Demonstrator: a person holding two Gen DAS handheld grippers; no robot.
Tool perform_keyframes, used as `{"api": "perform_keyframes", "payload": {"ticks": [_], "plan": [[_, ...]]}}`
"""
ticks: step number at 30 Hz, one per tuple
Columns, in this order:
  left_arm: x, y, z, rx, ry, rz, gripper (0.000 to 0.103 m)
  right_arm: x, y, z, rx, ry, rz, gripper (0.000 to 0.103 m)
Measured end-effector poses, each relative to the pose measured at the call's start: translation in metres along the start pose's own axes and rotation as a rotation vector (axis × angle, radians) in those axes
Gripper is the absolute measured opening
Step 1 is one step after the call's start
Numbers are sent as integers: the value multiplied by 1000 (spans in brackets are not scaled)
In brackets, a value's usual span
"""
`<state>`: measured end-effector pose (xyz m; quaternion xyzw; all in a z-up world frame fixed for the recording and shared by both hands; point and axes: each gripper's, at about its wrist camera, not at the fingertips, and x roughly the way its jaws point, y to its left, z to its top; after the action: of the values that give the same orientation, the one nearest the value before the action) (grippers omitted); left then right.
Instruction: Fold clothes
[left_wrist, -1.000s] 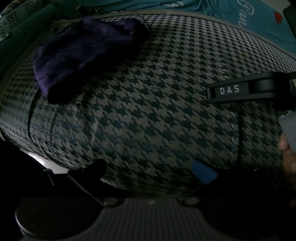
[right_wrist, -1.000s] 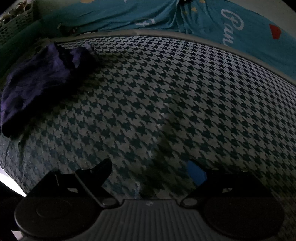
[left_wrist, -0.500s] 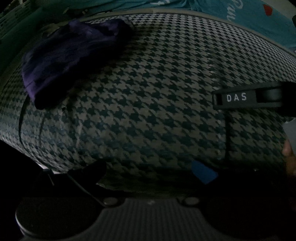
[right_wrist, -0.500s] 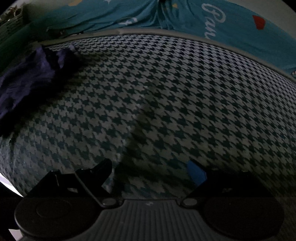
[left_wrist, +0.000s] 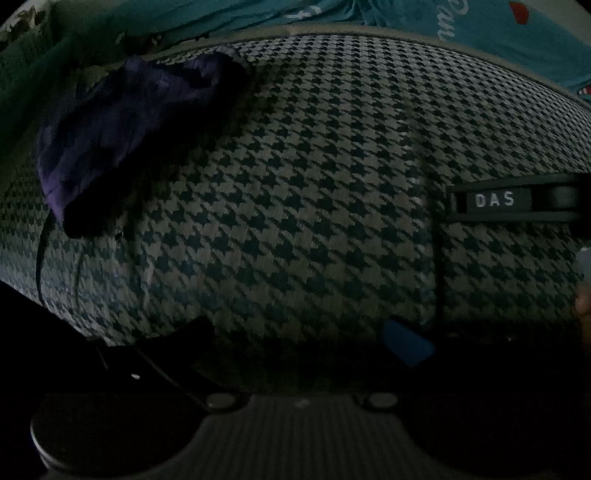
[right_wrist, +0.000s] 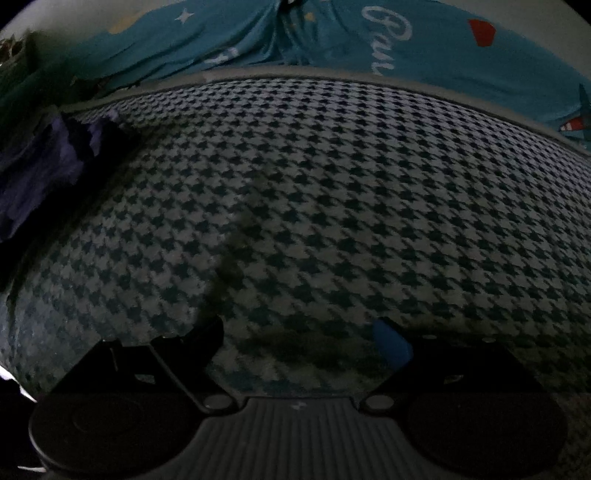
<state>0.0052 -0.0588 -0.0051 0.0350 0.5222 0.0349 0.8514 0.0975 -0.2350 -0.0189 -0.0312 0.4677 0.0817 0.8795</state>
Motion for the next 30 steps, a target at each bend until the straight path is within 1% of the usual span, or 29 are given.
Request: {"api": "perform_keyframes", "payload": {"ticks": [3, 6, 11, 12, 17, 20, 24, 30], "plan": [[5, 0, 12, 12, -13, 4, 103, -2, -12, 0, 9, -11, -3, 89], [9, -4, 24, 30, -32, 11, 103, -4, -19, 5, -19, -23, -14, 89], [16, -15, 47, 44, -71, 20, 103, 2, -33, 10, -155, -15, -41, 89], [17, -18, 52, 48, -80, 23, 103, 2, -39, 13, -158, -24, -39, 89], [21, -29, 86, 91, -124, 17, 103, 1, -72, 26, -157, -70, -24, 89], [27, -42, 104, 121, -152, 20, 103, 5, -95, 36, -93, -108, -20, 89], [36, -59, 128, 159, -178, 23, 103, 12, -127, 52, -36, -158, -52, 89], [50, -77, 156, 160, -212, 16, 103, 29, -172, 73, -1, -190, -68, 89]]}}
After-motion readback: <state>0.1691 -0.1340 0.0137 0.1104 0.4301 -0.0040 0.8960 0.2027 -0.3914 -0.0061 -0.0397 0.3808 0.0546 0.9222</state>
